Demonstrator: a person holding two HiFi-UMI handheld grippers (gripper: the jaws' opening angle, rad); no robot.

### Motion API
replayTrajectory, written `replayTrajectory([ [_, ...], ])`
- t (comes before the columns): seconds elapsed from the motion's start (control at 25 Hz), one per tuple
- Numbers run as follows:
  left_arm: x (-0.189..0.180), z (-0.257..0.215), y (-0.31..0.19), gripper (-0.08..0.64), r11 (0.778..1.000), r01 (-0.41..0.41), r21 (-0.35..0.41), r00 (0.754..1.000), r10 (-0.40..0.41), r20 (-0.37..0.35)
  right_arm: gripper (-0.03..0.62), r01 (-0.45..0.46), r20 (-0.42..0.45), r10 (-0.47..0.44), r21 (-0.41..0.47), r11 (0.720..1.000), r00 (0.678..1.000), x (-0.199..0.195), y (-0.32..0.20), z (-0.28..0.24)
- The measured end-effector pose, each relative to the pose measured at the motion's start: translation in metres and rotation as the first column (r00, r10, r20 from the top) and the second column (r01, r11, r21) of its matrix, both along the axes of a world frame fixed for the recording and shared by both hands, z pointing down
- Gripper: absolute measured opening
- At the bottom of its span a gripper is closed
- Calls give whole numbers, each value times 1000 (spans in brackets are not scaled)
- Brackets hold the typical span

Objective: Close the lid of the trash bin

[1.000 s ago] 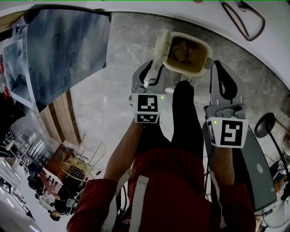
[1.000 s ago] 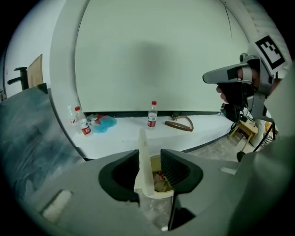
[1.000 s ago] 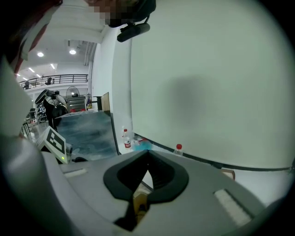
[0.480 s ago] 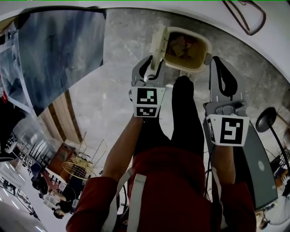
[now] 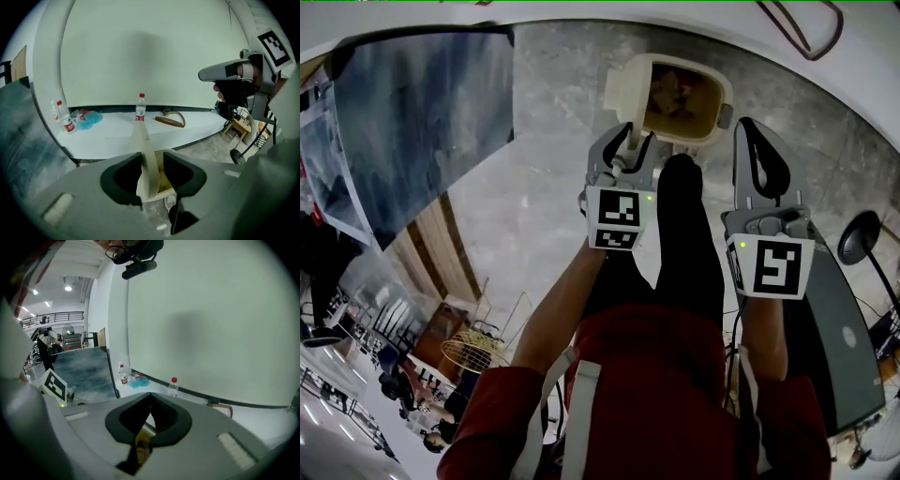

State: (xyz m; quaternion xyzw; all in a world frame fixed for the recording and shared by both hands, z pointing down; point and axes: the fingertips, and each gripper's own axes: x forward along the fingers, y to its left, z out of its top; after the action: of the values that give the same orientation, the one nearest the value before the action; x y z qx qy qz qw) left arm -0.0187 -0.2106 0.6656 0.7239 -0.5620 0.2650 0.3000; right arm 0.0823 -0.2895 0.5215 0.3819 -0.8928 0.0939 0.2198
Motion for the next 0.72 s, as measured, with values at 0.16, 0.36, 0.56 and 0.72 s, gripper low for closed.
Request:
replayTrajectory([
  [0.16, 33, 7, -4, 152, 999, -50, -15, 999, 50, -18, 0, -47, -3, 47, -13, 999, 999, 18, -3, 4],
  [0.36, 66, 20, -9, 152, 993, -113, -45, 993, 111, -39, 0, -90, -21, 89, -29, 996, 996, 47, -7, 14],
  [0.56, 100, 41, -10, 152, 976, -207, -65, 978, 203, -53, 0, -117, -40, 115, -44, 992, 993, 75, -8, 35],
  [0.72, 126, 64, -11, 152, 963, -246, -107, 969, 241, -64, 0, -158, -42, 155, -77, 984, 987, 90, -8, 53],
])
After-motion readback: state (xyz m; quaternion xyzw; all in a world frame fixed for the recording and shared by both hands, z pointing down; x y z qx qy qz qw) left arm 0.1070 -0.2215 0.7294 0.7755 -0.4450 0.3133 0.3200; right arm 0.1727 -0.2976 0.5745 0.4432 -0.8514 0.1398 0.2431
